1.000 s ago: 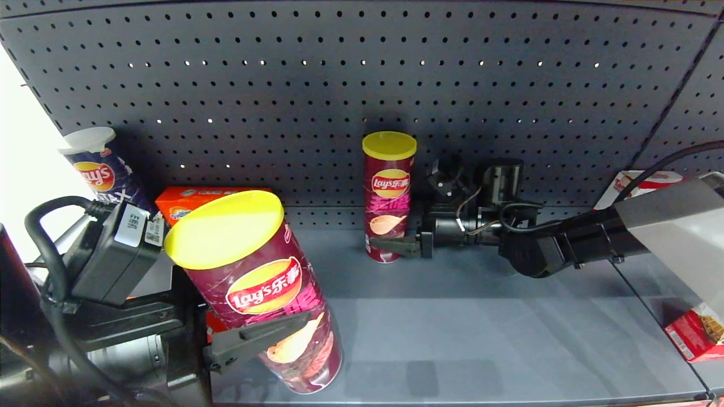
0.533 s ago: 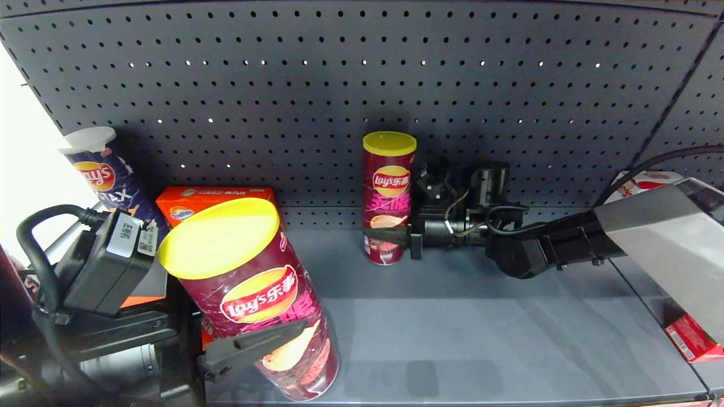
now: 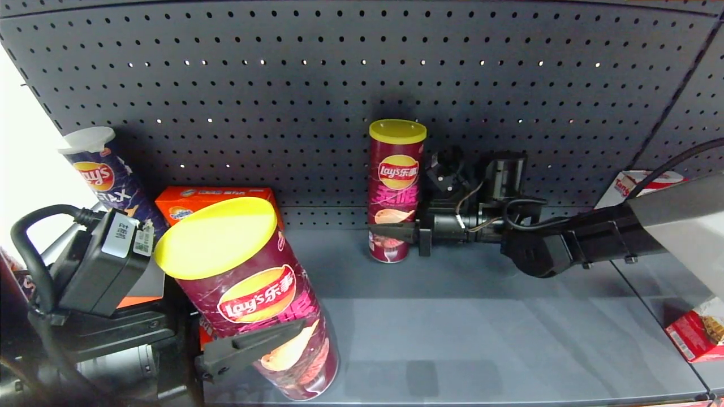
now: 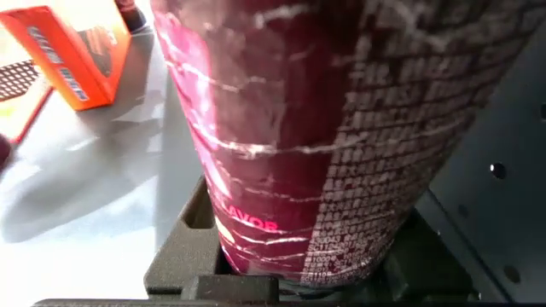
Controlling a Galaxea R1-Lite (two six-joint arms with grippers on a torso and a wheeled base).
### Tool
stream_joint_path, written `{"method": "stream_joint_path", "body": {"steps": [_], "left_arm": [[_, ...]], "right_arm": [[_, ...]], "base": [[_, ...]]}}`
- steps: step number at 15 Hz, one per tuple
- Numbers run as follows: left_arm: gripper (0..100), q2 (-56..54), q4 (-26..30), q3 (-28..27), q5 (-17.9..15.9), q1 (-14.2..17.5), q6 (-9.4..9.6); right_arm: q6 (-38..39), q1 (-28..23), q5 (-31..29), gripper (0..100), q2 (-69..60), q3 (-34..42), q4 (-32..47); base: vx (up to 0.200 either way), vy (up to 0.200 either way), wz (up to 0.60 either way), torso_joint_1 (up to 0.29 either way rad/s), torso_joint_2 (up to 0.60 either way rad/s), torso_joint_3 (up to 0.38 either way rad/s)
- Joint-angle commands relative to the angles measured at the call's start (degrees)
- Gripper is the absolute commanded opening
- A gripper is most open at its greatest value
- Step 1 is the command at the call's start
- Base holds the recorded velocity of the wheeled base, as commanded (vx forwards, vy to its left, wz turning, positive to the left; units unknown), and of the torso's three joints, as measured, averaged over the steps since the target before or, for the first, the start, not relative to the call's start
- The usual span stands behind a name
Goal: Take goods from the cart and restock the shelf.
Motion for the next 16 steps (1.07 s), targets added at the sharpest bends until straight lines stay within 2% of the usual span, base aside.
{"method": "stream_joint_path", "body": {"steps": [1,2,4,8,11,14,16], "left_arm": [[0,-0.5,0.0,0.0,0.0,0.1,0.04],[0,-0.5,0.0,0.0,0.0,0.1,0.04],[0,-1.2,0.0,-0.1,-0.1,0.4,-0.05],[0,-2.5,0.1,0.0,0.1,0.4,-0.14],[0,-2.5,0.1,-0.2,0.1,0.4,-0.14],[0,-2.5,0.1,-0.1,0.1,0.3,-0.14],[0,-2.5,0.1,-0.4,0.1,0.3,-0.14]], "right_arm": [[0.1,0.0,-0.1,0,-6.9,6.4,-1.5],[0.1,-0.1,-0.1,0,-7.0,6.7,-1.6],[0.2,-0.7,0.0,0,-12.7,16.9,-6.4],[2.2,-1.0,0.0,0,-20.0,29.0,-14.6],[2.3,-0.6,-0.3,0,-25.0,34.8,-15.8],[1.8,0.9,-3.1,0,-28.0,41.8,-16.7],[1.8,3.5,-6.7,0,-27.2,44.7,-20.9]], "base": [[0.0,0.0,0.0,0.0,0.0,0.0],[0.0,0.0,0.0,0.0,0.0,0.0],[0.0,0.0,0.0,0.0,0.0,0.0],[0.0,0.0,0.0,0.0,0.0,0.0],[0.0,0.0,0.0,0.0,0.0,0.0],[0.0,0.0,0.0,0.0,0.0,0.0],[0.0,0.0,0.0,0.0,0.0,0.0]]}}
